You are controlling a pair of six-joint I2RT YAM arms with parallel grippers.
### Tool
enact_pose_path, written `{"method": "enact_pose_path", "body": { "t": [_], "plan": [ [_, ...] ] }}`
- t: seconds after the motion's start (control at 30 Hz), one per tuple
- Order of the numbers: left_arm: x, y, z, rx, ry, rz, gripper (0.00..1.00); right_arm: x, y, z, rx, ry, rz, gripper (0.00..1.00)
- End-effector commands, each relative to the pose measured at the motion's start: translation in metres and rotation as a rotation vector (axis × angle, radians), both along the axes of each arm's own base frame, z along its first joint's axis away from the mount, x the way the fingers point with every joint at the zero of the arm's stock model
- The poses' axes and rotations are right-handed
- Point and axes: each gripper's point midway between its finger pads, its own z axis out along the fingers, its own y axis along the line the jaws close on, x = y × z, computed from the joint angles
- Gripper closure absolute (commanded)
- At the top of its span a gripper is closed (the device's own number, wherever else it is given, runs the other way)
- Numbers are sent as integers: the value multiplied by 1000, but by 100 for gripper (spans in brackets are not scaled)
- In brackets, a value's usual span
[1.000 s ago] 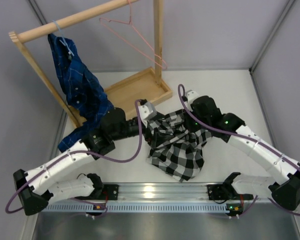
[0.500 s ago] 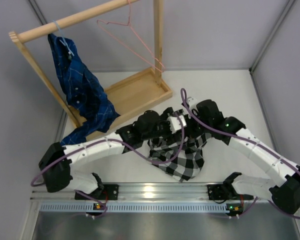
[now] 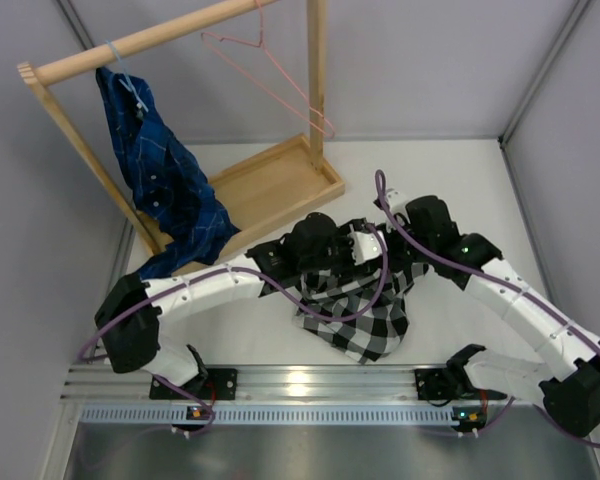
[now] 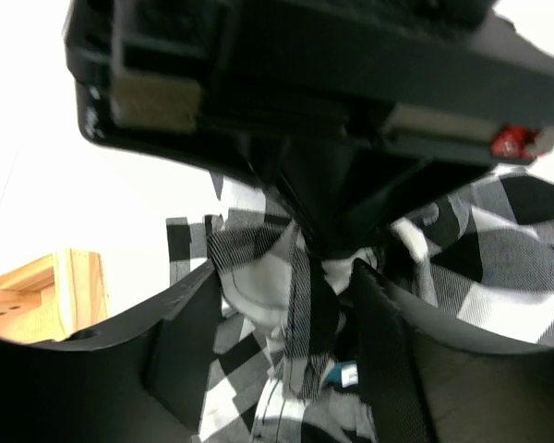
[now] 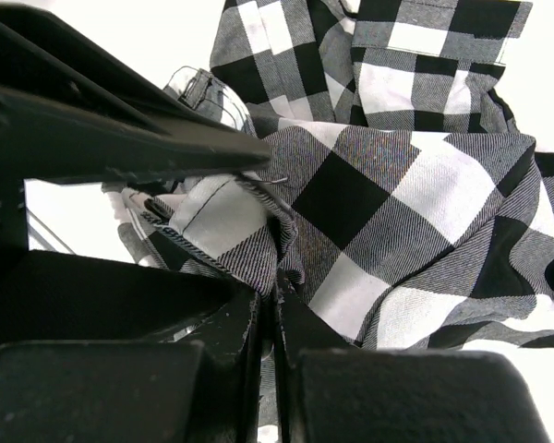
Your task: Place the shirt on the hanger
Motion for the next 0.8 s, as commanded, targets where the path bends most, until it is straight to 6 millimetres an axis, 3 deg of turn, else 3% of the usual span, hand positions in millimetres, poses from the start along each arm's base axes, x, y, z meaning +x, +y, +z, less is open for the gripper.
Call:
{"method": "enact_pose_path", "body": {
  "t": [0.0, 0.03, 0.1, 0.13, 0.17, 0.2, 0.37, 0.43, 0.47, 0.53, 0.57, 0.6, 0.67, 0.7, 0.77],
  "plan": [
    [-4, 9, 26, -14, -51, -14, 36, 9, 3, 12, 48, -58, 5, 100],
    [-4, 12, 23, 6, -43, -10, 34, 8, 3, 15, 58, -62, 10, 100],
    [-3, 15, 18, 34, -46, -5, 40, 6, 6, 19, 76, -63, 24, 100],
    [-3, 16, 17, 47, -43, -6, 45, 3, 9, 23, 97, -63, 41, 100],
    [-3, 15, 12, 60, -35, -7, 59, 2, 11, 26, 108, -69, 48, 100],
    [-3, 15, 11, 65, -32, -7, 63, 2, 11, 28, 115, -70, 50, 100],
    [0, 10, 6, 72, -20, -1, 64, -2, 18, 38, 150, -74, 84, 100],
    [3, 10, 6, 75, -22, 10, 93, -3, 19, 40, 161, -74, 91, 98],
    [5, 9, 7, 72, -18, 30, 100, -3, 18, 40, 162, -79, 89, 93],
    [12, 10, 12, 57, -31, 69, 100, -3, 17, 39, 167, -80, 70, 77],
    [18, 13, 15, 46, -35, 110, 100, 0, 12, 41, 163, -98, 37, 51],
    [21, 13, 21, 25, -42, 131, 100, -1, 10, 35, 169, -79, 4, 42],
    [29, 17, 26, 2, -45, 202, 100, 0, 3, 40, 196, -110, -62, 26],
    [32, 19, 28, -6, -43, 221, 100, -4, 2, 28, 211, -69, -100, 22],
    [38, 21, 33, -36, -35, 278, 100, -5, -4, 29, 249, -79, -156, 13]
  ]
}}
